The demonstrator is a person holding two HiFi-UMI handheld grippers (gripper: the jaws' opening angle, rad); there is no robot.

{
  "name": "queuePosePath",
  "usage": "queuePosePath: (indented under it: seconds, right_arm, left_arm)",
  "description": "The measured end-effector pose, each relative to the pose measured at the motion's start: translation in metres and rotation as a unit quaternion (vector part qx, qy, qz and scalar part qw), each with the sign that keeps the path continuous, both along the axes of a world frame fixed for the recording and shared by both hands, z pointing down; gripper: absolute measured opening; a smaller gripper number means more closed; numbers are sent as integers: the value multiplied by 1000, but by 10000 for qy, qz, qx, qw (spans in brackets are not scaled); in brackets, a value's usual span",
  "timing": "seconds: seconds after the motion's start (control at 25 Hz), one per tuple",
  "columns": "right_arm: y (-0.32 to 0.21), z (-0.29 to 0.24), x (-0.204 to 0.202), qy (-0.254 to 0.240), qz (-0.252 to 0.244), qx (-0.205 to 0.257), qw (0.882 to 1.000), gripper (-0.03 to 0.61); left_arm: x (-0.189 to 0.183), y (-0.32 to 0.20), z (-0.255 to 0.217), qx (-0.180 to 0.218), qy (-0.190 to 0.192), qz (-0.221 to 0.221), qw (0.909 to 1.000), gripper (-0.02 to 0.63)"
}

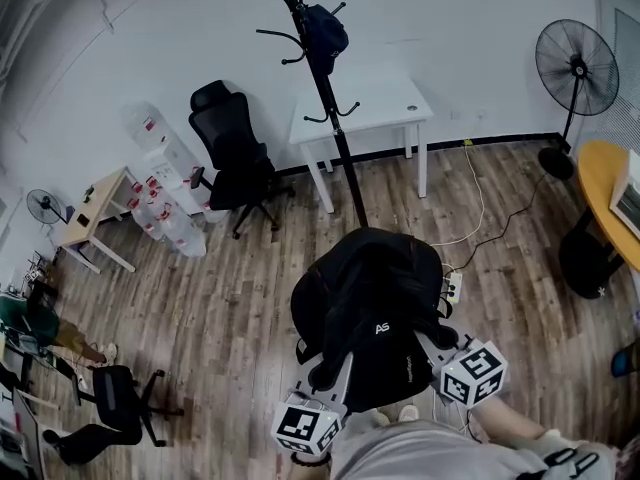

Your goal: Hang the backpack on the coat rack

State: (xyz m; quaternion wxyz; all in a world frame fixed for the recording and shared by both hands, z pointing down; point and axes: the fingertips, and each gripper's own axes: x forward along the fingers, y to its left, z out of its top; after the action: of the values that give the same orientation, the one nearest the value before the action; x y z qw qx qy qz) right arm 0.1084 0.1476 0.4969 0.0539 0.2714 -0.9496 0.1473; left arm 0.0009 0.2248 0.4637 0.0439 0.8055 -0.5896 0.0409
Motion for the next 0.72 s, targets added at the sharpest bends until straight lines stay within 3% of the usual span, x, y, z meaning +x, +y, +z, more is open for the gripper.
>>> queuePosePath:
  seconds: [0.28, 0.72]
  right_arm:
    - [-22, -1, -6, -23, 166, -24, 9999, 34]
    - [-88, -5, -59, 82, 556, -1, 9984, 34]
  left_arm:
    - [-8, -24, -1, 10, 33, 93, 10000, 31]
    - [-68, -98, 1, 149, 164, 503, 9985, 31]
